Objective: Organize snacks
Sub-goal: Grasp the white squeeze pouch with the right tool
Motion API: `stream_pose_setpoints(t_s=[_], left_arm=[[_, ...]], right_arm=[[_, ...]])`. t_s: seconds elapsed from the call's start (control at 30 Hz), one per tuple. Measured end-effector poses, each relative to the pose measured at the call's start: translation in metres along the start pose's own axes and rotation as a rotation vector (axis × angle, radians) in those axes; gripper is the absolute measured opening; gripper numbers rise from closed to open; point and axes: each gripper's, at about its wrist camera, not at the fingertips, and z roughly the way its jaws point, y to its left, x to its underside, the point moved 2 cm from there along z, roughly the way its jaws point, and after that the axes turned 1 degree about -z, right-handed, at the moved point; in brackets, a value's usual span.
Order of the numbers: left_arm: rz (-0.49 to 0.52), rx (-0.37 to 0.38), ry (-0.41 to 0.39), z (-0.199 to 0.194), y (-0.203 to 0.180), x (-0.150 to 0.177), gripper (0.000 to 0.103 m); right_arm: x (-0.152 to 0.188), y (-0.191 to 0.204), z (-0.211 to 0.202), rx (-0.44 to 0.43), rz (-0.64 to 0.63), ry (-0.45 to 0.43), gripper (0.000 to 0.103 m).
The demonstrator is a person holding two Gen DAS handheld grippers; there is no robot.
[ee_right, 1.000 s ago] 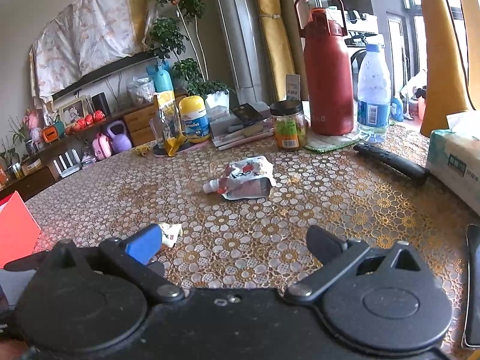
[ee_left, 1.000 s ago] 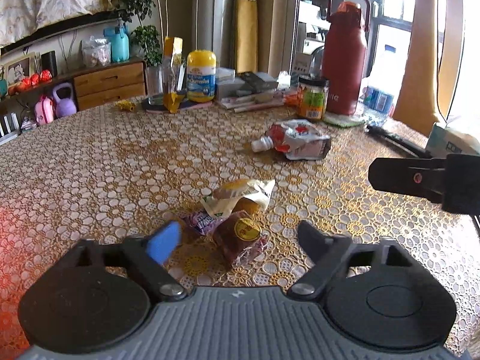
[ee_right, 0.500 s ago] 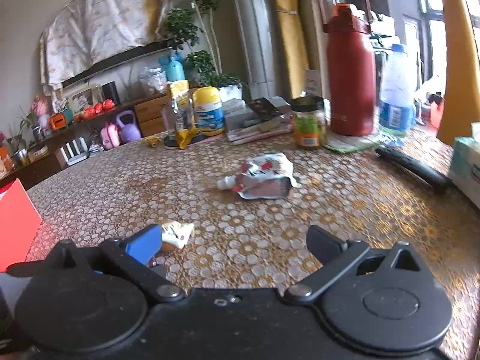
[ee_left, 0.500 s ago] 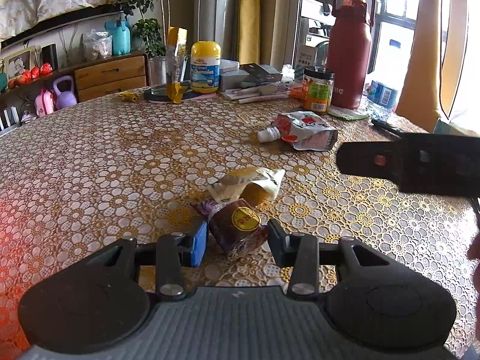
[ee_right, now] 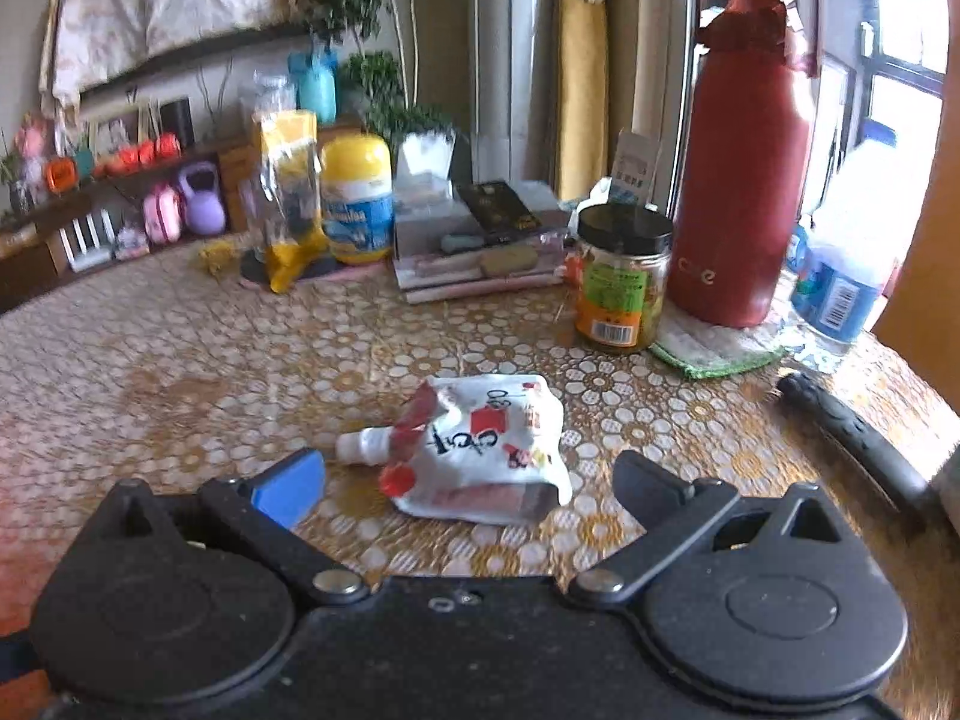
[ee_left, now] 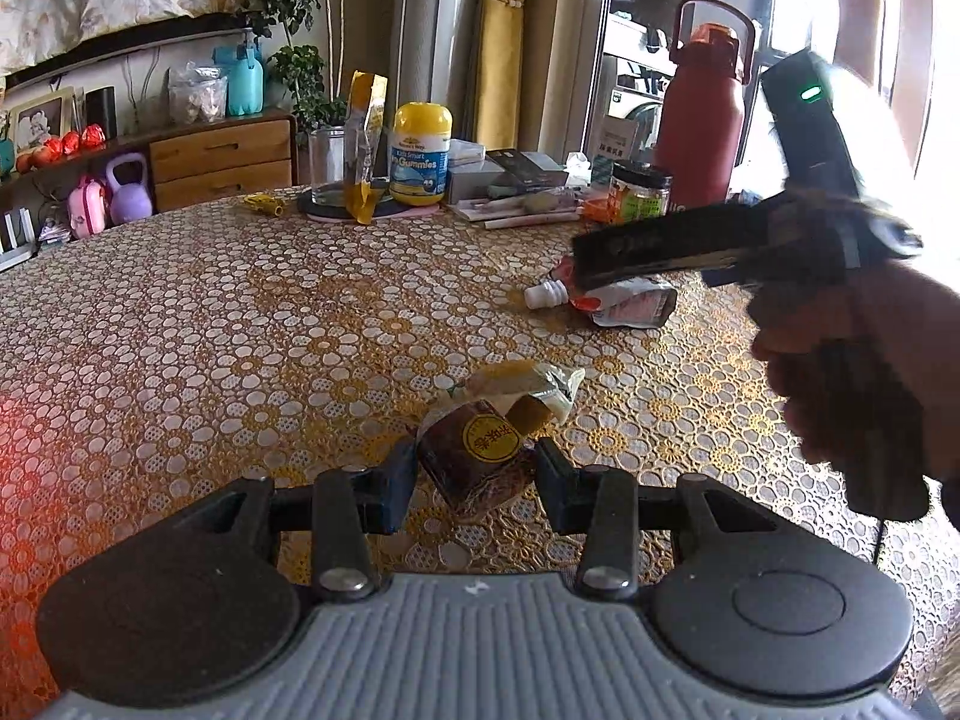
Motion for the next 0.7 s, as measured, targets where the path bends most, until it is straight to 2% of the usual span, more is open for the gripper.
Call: stream_pose_setpoints(t_s=[0.33, 0.43, 0.5, 0.53, 0.7], left_arm=[[-0.019, 0.02, 0.009, 0.001, 0.003, -0.001, 0.042], [-0.022, 0.021, 0.011, 0.0, 0.003, -0.001, 0.042], [-0.024, 0.022, 0.012, 0.0, 0.004, -0.001, 0.042], [-0.025, 0.021, 0.012, 0.0, 0.004, -0.002, 0.042], [-0.03, 0.014, 0.007, -0.005, 0.006, -0.002, 0.042]], right_arm=[[0.003, 0.001, 0.041, 0.027, -0.038, 0.089, 0.103], [0.005, -0.002, 0.046, 0.013, -0.02, 0.099, 0.092], [0.005, -0.003, 0.046, -0.002, -0.017, 0.089, 0.089], [0.005, -0.002, 0.045, -0.012, -0.02, 0.083, 0.084], [0.005, -0.003, 0.043, -0.013, -0.01, 0.068, 0.083]])
